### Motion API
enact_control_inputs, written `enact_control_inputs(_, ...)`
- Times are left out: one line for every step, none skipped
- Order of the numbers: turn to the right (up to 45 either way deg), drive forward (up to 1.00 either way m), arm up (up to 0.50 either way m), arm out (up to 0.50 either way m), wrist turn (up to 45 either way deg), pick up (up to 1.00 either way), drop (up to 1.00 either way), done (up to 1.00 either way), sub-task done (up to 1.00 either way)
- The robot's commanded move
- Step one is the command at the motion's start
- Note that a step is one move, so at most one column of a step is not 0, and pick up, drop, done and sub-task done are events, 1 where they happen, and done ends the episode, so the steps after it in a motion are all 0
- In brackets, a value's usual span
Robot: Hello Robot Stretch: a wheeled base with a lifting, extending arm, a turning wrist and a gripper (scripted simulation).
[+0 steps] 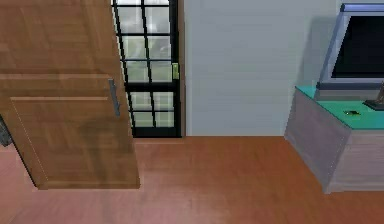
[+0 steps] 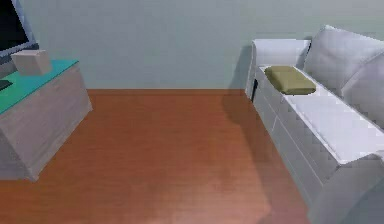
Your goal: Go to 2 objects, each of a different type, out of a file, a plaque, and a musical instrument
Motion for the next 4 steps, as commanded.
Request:
enact_control_inputs(-12.0, 0.0, 0.0, 0.0, 0.0, 0.0, 0.0, 0.0, 0.0)
enact_control_inputs(0.0, 0.1, 0.0, 0.0, 0.0, 0.0, 0.0, 0.0, 0.0)
enact_control_inputs(-45.0, 0.0, 0.0, 0.0, 0.0, 0.0, 0.0, 0.0, 0.0)
enact_control_inputs(-9.0, 0.0, 0.0, 0.0, 0.0, 0.0, 0.0, 0.0, 0.0)
